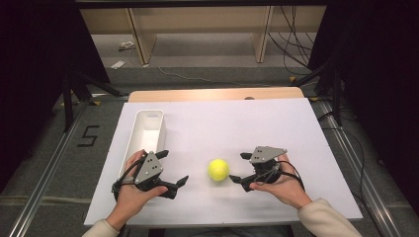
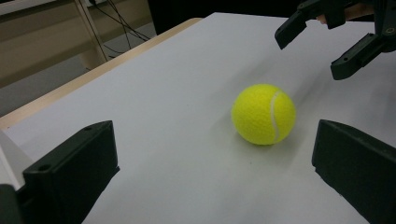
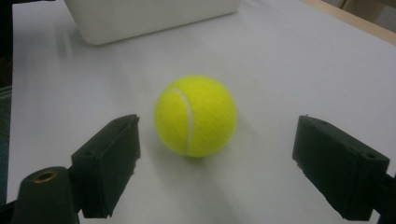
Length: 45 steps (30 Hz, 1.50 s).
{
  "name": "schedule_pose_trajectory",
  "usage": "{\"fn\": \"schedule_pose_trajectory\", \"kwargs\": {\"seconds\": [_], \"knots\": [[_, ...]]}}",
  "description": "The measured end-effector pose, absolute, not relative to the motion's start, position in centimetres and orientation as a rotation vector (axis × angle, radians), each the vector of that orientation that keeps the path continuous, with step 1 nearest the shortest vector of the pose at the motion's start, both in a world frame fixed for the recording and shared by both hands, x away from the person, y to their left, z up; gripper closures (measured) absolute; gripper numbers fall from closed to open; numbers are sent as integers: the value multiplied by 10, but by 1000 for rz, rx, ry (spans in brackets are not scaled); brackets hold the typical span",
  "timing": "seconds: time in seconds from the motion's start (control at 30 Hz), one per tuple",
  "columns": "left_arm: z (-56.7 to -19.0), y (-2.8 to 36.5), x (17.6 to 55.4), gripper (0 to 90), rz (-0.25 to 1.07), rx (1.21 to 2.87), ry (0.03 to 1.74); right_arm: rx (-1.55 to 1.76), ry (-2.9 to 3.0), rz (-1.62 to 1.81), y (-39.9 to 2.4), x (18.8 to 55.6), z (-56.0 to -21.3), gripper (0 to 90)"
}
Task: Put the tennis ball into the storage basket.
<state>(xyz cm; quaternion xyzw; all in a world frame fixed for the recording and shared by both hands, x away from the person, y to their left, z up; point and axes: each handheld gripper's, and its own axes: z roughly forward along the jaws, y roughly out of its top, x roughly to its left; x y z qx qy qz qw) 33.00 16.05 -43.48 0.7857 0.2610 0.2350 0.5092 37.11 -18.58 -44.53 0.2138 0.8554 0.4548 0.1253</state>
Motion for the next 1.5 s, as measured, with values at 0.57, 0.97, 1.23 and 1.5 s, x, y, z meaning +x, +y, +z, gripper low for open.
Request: {"fn": "schedule_pose_trajectory", "kwargs": {"seconds": [0.57, 0.97, 1.23, 1.5], "knots": [[-435, 160, 330, 0, 566, 1893, 628, 622, 2515, 1315, -170, 377, -452, 155], [-434, 161, 330, 0, 564, 1891, 630, 617, 2531, 1308, -159, 382, -456, 155], [-434, 160, 330, 0, 563, 1891, 629, 620, 2545, 1304, -151, 386, -460, 155], [-434, 161, 330, 0, 562, 1891, 628, 615, 2562, 1288, -142, 391, -466, 154]]}}
